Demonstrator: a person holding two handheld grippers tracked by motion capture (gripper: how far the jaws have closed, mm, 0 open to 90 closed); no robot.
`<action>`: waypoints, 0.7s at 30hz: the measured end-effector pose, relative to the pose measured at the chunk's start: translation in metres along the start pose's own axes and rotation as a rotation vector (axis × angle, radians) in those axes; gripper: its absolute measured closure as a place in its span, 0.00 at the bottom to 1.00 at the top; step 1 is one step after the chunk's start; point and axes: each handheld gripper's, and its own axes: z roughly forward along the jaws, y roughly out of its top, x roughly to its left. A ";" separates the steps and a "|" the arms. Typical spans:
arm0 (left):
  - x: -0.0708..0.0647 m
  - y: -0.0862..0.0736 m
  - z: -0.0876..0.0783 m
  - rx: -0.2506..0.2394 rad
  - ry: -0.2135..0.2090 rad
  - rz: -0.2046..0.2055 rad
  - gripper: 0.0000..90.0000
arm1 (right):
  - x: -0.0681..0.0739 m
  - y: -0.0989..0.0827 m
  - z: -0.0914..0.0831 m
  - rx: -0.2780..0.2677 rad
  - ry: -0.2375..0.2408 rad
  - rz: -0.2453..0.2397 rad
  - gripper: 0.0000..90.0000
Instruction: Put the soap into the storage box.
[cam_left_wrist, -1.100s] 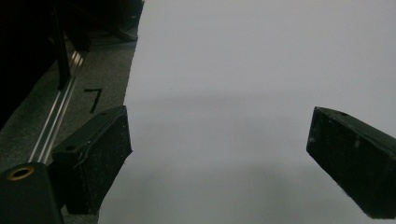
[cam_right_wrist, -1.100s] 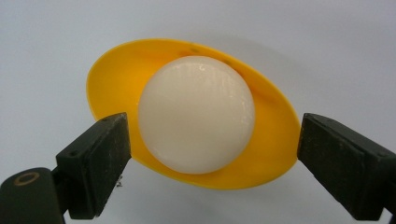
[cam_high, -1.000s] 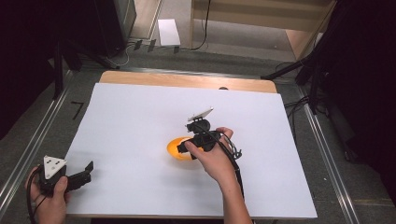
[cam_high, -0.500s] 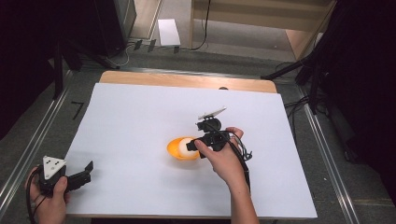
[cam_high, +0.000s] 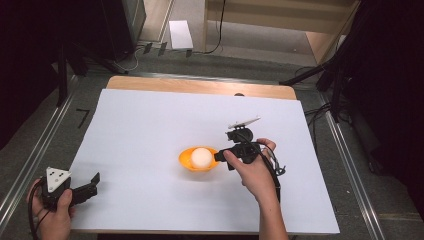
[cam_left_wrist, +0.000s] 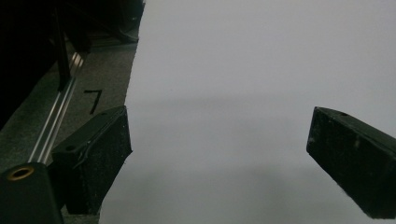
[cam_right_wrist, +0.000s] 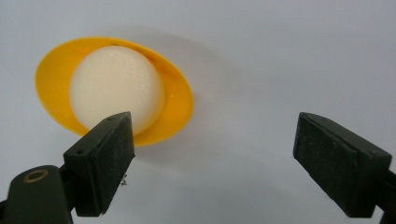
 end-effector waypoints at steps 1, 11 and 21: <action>0.000 0.000 0.000 -0.001 0.000 0.000 0.08 | -0.003 -0.001 -0.001 -0.001 -0.002 0.001 0.15; -0.001 0.000 0.000 -0.001 0.005 0.005 0.08 | -0.029 -0.012 -0.005 0.009 -0.024 0.045 0.15; -0.001 0.000 0.000 0.002 0.005 0.008 0.08 | -0.052 -0.025 -0.006 0.016 -0.036 0.083 0.15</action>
